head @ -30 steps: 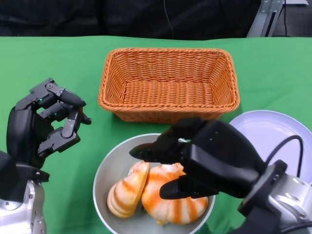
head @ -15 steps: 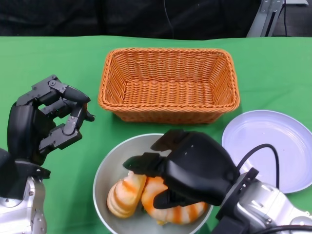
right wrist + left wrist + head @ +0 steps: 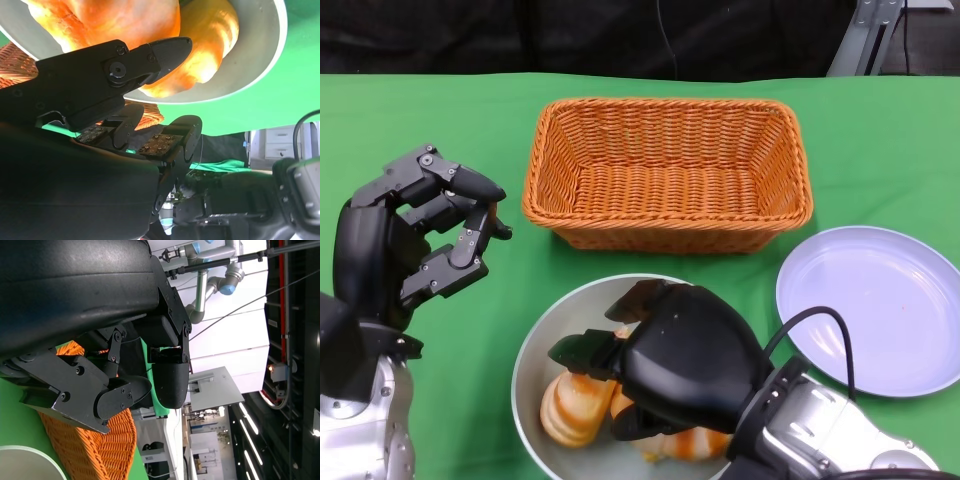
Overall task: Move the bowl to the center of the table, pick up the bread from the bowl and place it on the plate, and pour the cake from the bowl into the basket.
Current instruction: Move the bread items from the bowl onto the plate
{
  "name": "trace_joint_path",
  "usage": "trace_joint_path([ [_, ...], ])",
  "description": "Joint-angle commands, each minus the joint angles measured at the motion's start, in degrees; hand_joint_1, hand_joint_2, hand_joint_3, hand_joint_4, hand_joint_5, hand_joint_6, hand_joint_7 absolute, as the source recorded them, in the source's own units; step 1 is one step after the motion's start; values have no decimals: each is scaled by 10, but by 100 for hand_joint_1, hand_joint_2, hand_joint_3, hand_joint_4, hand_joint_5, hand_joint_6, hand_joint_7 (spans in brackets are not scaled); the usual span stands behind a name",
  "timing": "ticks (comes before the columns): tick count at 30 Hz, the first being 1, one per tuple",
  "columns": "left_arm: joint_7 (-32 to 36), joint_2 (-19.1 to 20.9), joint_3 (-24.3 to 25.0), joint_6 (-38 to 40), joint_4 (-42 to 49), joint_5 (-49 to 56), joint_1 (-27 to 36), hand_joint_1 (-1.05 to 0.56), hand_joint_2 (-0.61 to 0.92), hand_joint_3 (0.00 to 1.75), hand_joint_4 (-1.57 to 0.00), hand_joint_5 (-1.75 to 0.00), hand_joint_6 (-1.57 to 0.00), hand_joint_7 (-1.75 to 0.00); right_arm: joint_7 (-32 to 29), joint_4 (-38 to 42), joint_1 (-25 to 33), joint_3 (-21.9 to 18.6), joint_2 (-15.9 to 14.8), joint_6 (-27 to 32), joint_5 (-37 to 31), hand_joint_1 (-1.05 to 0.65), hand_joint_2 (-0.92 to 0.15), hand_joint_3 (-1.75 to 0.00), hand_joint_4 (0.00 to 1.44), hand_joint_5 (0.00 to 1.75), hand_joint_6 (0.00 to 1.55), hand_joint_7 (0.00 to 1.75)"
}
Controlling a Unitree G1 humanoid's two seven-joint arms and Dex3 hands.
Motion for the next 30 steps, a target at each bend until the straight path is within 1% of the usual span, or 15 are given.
trace_joint_path([
  [1, 10, 8, 1, 18, -14, 1, 6, -9, 63, 93, -78, -145, -83, -117, -2, 0, -4, 8, 5, 15, -12, -84, -92, -3, 66, 16, 59, 1],
  [6, -1, 8, 0, 26, -14, -9, 4, -7, 61, 96, -79, -143, -84, -116, 5, 3, -4, 24, 11, 33, -25, -82, -92, -3, 65, 16, 57, 0],
  [10, 15, 13, -1, 22, -15, 14, 4, -10, 60, 98, -79, -142, -84, -116, 9, 8, -3, 31, 15, 44, -30, -82, -92, -5, 67, 17, 59, 1],
  [13, 26, 7, 2, 35, -28, 9, 6, -11, 59, 98, -79, -143, -84, -115, 22, 13, -3, 38, 19, 57, -35, -82, -92, -6, 70, 20, 59, 1],
  [15, 27, 6, 2, 43, -36, 3, 8, -10, 60, 98, -79, -143, -85, -114, 48, 15, -5, 45, 25, 71, -38, -82, -92, -5, 71, 22, 61, 2],
  [16, 27, 6, 2, 47, -40, 2, 9, -10, 61, 97, -79, -144, -86, -113, 63, 16, -7, 48, 28, 79, -39, -81, -92, -7, 67, 27, 62, 2],
  [18, 27, 7, 1, 50, -46, 1, 11, -11, 62, 96, -78, -145, -86, -114, 80, 25, -12, 55, 33, 90, -44, -80, -92, -7, 59, 43, 63, 1],
  [19, 27, 6, 1, 50, -47, 2, 11, -10, 62, 95, -78, -146, -86, -114, 83, 29, -14, 58, 35, 93, -47, -80, -92, -7, 57, 47, 61, 1],
  [21, 23, 6, 1, 48, -48, -1, 11, -10, 63, 95, -78, -146, -86, -114, 92, 42, -20, 65, 40, 103, -57, -80, -92, -6, 57, 49, 60, 0],
  [22, 21, 7, 1, 48, -47, -3, 10, -10, 62, 95, -78, -146, -86, -114, 97, 47, -22, 68, 42, 108, -62, -81, -92, -6, 60, 39, 60, 0],
  [24, 17, 7, 2, 47, -47, -7, 9, -10, 62, 96, -78, -147, -86, -114, 111, 57, -28, 75, 45, 119, -70, -81, -92, -7, 61, 30, 59, 0],
  [26, 17, 8, 3, 51, -52, -12, 9, -9, 62, 96, -79, -146, -86, -114, 117, 72, -33, 80, 50, 126, -72, -81, -92, -7, 61, 26, 62, 1],
  [30, 7, 10, 1, 57, -67, -26, 12, -7, 63, 97, -79, -145, -86, -114, 94, 116, -46, 91, 55, 125, -71, -82, -92, -7, 61, 23, 63, 1],
])
